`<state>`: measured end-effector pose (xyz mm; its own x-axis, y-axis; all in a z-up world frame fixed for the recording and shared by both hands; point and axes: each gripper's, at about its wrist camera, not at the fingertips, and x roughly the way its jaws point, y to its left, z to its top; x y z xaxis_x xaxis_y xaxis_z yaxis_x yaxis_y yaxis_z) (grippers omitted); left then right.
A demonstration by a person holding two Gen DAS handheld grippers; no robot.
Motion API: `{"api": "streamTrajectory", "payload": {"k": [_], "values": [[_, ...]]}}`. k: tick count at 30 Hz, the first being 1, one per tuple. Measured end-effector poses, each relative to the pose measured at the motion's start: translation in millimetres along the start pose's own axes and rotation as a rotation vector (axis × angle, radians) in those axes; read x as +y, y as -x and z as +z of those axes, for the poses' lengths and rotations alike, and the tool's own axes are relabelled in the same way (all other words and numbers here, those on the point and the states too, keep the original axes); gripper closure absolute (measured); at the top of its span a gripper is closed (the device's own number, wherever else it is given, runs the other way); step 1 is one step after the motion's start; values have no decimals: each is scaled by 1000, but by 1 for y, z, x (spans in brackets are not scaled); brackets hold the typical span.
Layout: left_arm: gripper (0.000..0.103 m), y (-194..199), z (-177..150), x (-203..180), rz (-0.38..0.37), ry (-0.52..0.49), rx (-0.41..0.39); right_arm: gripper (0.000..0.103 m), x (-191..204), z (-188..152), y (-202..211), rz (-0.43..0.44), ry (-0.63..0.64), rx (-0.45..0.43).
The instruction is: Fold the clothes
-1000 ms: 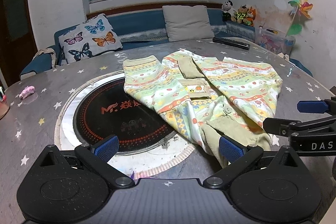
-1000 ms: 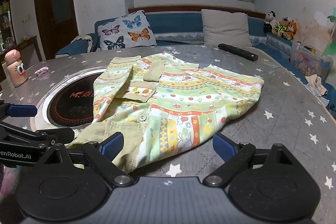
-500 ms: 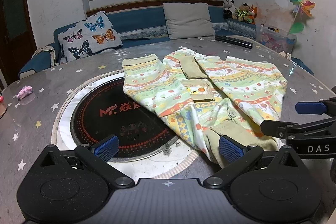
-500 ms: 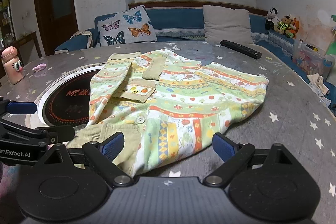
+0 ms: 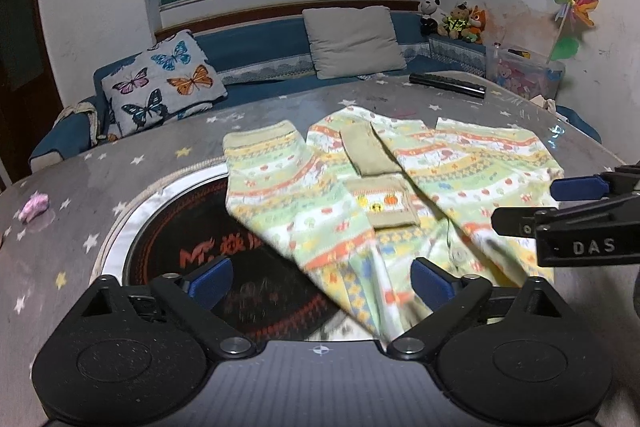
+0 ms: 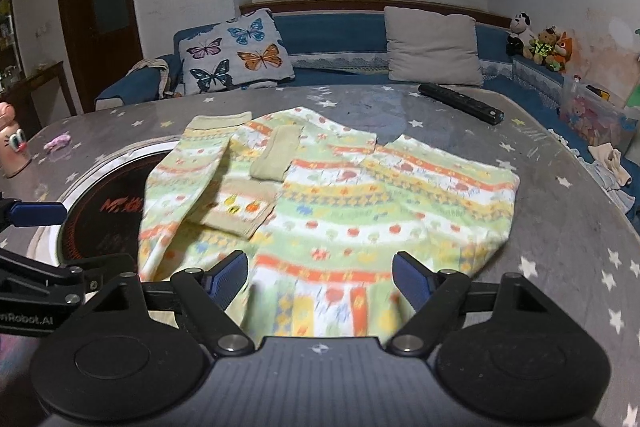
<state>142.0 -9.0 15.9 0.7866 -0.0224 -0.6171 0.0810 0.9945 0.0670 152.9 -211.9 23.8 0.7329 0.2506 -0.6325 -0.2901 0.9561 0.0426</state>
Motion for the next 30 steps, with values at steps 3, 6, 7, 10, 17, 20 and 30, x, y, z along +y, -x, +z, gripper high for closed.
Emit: {"api": "streamTrajectory", "payload": {"k": [3,6,7,10,17,20,30], "values": [[16,-12,11,-1,-10,-17,-2,24,-5,11,-14,1,0,11],[24,-27,21,-3,-15,-36,-3,28,-8,25,-33,5,6,24],[25,-32,24,-3,-18,-40,0,28,-9,30,-39,7,9,27],[35,-47,32,-3,-25,-49,7,35,-10,45,-57,19,13,31],[41,-77,47,5,-55,-22,41,43,-9,77,-108,42,44,32],[41,-89,53,6,-49,-20,49,45,-5,85,-126,39,62,43],[89,-121,57,22,-59,44,125,82,-1,87,-164,18,107,86]]}}
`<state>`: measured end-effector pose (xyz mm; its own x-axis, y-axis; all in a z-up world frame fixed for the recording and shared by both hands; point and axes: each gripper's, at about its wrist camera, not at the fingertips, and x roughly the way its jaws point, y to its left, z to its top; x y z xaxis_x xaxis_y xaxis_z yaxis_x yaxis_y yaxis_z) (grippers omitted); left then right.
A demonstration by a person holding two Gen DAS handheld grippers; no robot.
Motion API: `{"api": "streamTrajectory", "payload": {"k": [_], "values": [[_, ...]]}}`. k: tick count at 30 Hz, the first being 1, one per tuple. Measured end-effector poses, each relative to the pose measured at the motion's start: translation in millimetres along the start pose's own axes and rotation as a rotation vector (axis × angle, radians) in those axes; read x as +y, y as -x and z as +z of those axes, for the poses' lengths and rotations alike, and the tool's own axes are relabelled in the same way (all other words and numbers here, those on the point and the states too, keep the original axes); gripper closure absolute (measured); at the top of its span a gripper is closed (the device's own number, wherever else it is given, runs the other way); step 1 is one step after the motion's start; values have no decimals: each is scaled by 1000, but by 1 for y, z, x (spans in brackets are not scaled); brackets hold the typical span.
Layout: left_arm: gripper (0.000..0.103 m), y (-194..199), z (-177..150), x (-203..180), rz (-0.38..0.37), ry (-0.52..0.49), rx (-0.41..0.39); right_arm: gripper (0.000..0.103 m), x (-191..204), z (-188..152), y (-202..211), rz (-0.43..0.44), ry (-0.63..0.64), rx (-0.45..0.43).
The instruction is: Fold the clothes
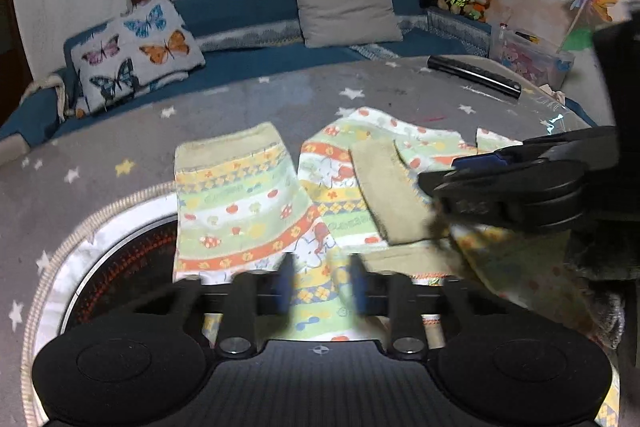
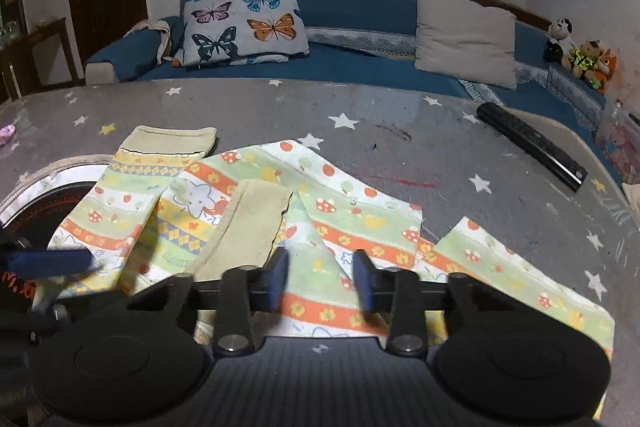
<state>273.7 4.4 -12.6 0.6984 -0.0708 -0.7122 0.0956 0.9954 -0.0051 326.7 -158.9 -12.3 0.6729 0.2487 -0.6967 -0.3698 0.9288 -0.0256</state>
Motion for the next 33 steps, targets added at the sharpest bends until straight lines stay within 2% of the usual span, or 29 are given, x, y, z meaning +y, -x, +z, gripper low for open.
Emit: {"api": "streamTrajectory", "payload": {"k": [3,10,15,25,33], "values": [[98,4,-5,8,10,23,-4,95,-5,-3,7,-18,-17,-9],[101,40,-17,24,59,83,-67,97,-24,-11,44,-93,-47,-50],[102,75,-30,42,103,126,-110,97,-51,-27,89,-135,-105,-92],[102,138,-84,72,151,237,-142,98,-100,-96,180,-280,-189,-141],[102,182,-132,75,155,315,-150,98,-122,-158,221,-344,-306,-122]]}}
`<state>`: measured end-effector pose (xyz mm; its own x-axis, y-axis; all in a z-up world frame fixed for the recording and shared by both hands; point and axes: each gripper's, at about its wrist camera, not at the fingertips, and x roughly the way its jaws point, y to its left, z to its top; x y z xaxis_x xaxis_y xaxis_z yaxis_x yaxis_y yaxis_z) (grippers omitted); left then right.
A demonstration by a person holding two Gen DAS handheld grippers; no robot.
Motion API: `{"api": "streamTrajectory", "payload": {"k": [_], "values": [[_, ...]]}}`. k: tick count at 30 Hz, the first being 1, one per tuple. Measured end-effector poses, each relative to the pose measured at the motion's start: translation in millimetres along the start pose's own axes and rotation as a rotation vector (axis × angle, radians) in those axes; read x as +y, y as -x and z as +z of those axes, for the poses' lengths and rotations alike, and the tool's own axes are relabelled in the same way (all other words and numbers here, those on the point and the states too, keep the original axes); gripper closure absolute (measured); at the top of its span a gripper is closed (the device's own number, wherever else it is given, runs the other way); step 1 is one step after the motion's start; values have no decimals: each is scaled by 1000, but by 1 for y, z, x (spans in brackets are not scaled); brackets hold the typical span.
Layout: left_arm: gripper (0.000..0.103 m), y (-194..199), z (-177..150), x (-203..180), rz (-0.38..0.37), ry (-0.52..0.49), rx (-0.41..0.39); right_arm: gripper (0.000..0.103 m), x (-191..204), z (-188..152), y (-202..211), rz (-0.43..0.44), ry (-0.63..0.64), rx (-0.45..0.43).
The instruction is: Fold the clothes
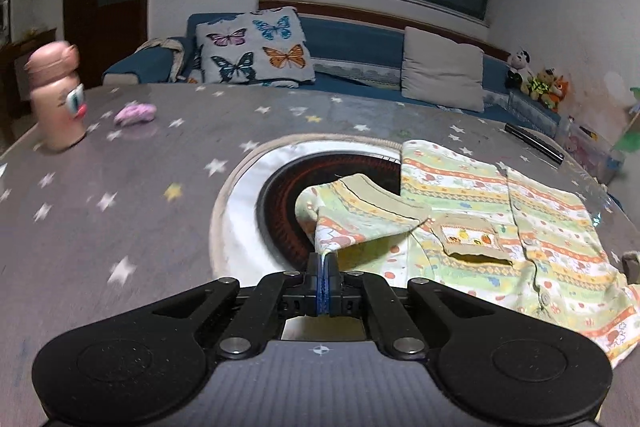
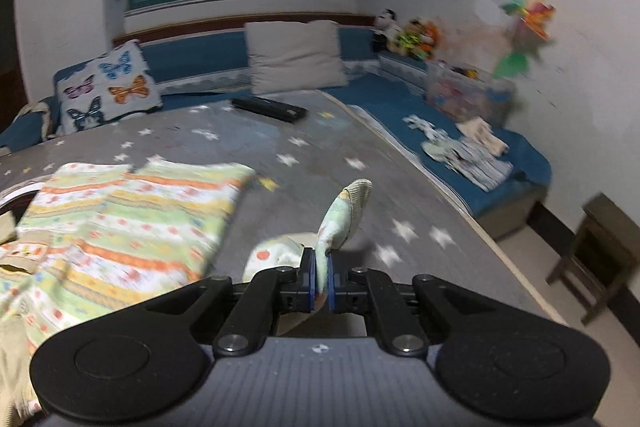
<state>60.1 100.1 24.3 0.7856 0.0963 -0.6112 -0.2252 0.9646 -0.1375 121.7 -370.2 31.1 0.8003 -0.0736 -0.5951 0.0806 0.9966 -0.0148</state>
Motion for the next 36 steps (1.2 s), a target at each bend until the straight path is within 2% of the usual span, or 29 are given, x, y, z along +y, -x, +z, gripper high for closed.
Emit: {"api": "streamTrajectory", "payload": {"k": [10,13,15,19,21,25,28,31,33,36], "values": [[102,48,-46,18,30,23,34,97,-39,-58,30,-42,-73,85],[102,52,-52,20,34,9,41,92,-45,-69,38,-58,-69,101],[102,52,-54,21,34,10,45,82,-50,-70,42,-76,-67,97],[101,50,-57,20,38,8,57,82,-60,-67,51,-161,-53,62],[99,49,-57,20,42,6,65,82,-64,-65,53,-178,-52,45],[97,51,-59,19,50,-4,63,80,-69,-56,46,-170,-36,28],[97,54,-59,18,59,-16,58,80,-63,-53,34,-124,-12,40],[87,59,-58,16,72,-37,46,79,-54,-52,19,-83,11,58],[74,65,-57,13,76,-61,25,79,-50,-52,7,-76,16,81],[71,69,-51,4,70,-113,-2,78,-50,-51,-3,-85,6,79]]}}
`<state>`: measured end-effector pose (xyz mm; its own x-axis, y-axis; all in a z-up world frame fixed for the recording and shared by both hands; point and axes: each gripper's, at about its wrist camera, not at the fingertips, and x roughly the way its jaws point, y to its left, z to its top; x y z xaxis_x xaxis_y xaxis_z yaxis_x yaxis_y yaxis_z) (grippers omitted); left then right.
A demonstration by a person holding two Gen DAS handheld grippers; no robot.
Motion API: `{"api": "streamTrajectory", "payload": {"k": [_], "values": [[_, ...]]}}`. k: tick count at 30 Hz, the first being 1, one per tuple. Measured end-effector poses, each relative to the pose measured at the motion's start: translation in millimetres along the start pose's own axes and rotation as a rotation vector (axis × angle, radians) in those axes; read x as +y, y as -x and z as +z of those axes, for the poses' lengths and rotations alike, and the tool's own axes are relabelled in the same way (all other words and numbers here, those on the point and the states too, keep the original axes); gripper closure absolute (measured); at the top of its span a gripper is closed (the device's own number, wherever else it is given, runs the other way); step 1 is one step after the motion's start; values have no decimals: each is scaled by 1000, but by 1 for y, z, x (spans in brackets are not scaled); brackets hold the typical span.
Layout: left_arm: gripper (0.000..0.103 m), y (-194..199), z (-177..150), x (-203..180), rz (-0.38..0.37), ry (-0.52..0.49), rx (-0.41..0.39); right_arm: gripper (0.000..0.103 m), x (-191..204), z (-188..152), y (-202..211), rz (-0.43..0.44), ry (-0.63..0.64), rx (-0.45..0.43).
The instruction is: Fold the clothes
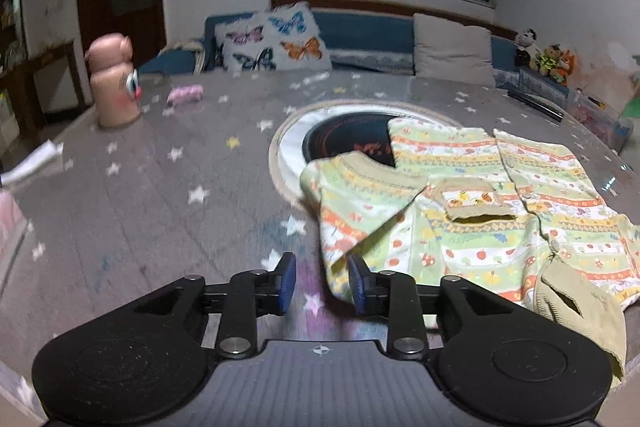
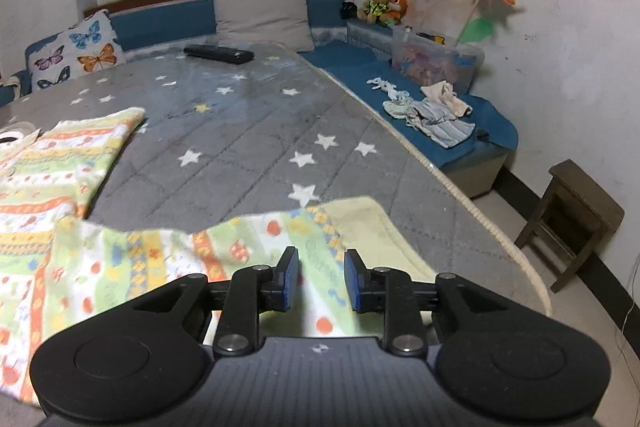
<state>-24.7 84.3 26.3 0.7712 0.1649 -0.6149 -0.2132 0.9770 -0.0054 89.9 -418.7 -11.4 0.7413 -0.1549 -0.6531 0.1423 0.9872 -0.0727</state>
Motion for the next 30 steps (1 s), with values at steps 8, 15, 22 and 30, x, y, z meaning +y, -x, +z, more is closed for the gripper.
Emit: {"api": "streamTrajectory", "payload": {"k": [8,15,22,30], "values": [[71,-31,26,-43,-66,-133,-8,76,-1,0,-6,0,-30,-19],[71,-81,34,-66,-15,-265,29,73,-3,-1,-4,12,-32,-26],[70,-98,27,-58,-43,-306,53,71,-2,0,-4,12,-31,-25],[101,-82,32,-31,-19,-188,-33,71,1,2,-5,-3,-35,-19]]}}
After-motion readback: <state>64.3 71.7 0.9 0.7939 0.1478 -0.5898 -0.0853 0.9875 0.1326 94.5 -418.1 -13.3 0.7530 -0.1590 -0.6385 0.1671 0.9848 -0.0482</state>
